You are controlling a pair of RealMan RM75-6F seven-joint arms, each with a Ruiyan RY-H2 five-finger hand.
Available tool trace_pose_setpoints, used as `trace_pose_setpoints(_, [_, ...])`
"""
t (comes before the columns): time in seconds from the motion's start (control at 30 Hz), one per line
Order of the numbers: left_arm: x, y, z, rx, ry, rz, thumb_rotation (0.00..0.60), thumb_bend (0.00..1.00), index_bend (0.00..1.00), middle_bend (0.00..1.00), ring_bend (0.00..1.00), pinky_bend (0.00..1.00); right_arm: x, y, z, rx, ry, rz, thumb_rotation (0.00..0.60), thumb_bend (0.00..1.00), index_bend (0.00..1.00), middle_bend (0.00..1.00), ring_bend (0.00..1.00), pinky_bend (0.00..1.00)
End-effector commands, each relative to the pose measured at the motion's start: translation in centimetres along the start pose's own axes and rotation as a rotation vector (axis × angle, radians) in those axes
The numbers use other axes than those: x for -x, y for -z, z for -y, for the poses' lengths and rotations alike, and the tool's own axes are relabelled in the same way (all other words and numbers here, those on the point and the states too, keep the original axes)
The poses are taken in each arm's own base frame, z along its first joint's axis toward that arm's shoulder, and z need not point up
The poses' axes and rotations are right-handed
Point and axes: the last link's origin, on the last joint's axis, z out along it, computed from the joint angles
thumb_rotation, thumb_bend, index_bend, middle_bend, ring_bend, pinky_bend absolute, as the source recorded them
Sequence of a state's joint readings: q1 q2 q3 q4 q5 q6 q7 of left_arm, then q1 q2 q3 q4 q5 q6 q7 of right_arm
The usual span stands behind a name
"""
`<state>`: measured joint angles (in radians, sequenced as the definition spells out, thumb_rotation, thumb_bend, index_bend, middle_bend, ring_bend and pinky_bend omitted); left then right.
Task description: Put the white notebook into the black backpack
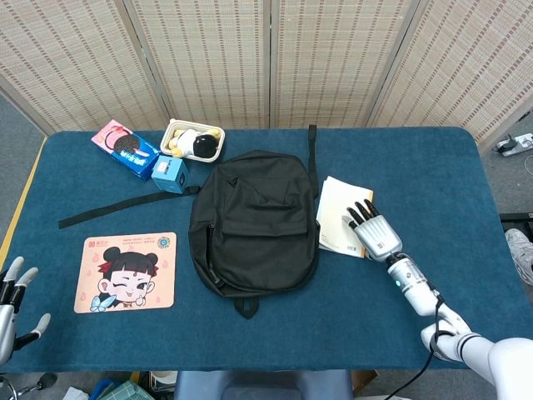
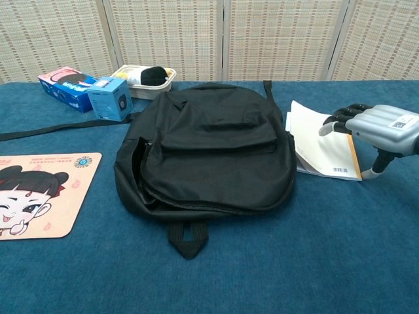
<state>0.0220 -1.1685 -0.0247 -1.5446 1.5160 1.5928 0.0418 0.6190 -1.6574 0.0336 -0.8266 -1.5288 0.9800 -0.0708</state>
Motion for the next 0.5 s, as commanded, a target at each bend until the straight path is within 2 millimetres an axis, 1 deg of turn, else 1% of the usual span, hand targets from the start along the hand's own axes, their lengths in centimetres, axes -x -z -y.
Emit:
trace_pose_setpoints(0.03, [-0.01,0.02,0.0,0.001,0.002,-0.001,0.6,0.28,0.16,0.03,0.08,0.0,-0.03,0.06,0.06,-0.003,-0.004,-0.006,0.6,0.24,0.17,0.13,0.05,0.04])
trace_pose_setpoints(0.17, [-0.05,0.1,-0.02,0.004,0.004,-0.003,0.6,0.28,0.16,0.03,0.08,0.0,-0.17,0.37,-0.05,-0.009,-0.017,-0.027,0.6,0.29,0.18,0.16,0.08,0.06])
trace_pose_setpoints(0.27, [-0.06,0.1,-0.11,0.008,0.008,-0.003,0.6,0.28,0.16,0.03,0.08,0.0,-0.21,0.59,-0.27,-0.013,-0.018,-0.038,0.6,0.33,0.21,0.19,0.1,0.09])
trace_pose_setpoints(0.5, [-0.03,-0.01,-0.32,0.017,0.011,-0.002,0.6,0.28,0.16,0.03,0.08,0.0,-0.74,0.23,-0.2,-0.014,-0.04,-0.079,0.6,0.35,0.27,0.23,0.14,0.12])
